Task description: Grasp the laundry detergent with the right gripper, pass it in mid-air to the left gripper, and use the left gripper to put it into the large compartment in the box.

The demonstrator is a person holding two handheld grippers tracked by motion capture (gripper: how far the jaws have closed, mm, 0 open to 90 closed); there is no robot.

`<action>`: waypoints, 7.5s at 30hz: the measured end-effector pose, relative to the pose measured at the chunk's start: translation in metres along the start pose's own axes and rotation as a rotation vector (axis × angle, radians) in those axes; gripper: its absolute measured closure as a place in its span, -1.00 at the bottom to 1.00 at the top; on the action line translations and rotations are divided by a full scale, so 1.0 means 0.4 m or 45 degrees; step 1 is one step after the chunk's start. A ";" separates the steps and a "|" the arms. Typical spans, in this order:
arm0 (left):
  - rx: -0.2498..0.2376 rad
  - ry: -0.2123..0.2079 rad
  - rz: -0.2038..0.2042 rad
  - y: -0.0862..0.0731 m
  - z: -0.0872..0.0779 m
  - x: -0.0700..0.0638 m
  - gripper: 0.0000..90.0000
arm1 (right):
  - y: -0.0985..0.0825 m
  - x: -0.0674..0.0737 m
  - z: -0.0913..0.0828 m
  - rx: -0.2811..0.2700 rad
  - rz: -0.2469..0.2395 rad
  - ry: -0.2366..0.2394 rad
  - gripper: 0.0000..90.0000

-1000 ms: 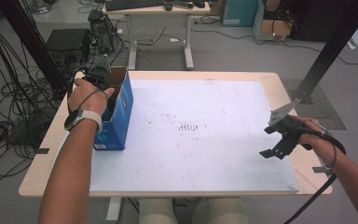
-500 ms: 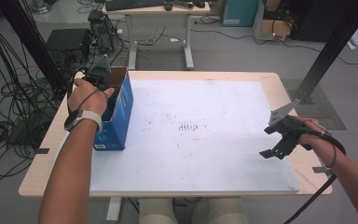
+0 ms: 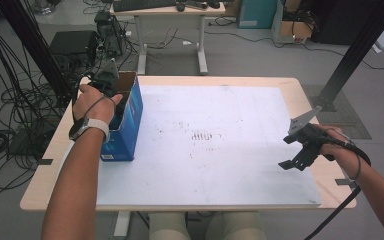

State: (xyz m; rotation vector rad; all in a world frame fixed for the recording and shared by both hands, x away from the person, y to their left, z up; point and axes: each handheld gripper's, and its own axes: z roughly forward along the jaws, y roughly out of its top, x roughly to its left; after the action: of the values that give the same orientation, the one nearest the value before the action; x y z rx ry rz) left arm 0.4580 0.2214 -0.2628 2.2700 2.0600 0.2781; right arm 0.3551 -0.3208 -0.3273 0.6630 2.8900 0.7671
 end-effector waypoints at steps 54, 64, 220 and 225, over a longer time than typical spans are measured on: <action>-0.014 -0.003 0.001 -0.003 0.000 0.003 -0.17 | -0.004 -0.007 0.007 -0.024 -0.044 0.009 -0.93; -0.019 -0.008 -0.006 -0.002 0.001 0.006 -0.17 | -0.006 -0.006 0.007 -0.021 -0.032 0.011 -0.93; -0.273 -0.294 1.246 -0.134 -0.269 -0.343 -0.83 | 0.019 0.021 -0.045 -0.024 -0.081 -0.002 -0.93; -0.272 -0.295 1.245 -0.131 -0.265 -0.344 -0.81 | 0.014 0.018 -0.042 -0.031 -0.083 -0.001 -0.93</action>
State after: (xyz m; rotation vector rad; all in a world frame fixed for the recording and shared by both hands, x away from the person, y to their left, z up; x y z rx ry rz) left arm 0.3756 0.0825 -0.1799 2.7861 0.6520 0.2323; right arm 0.3476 -0.3210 -0.3095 0.5639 2.8805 0.7922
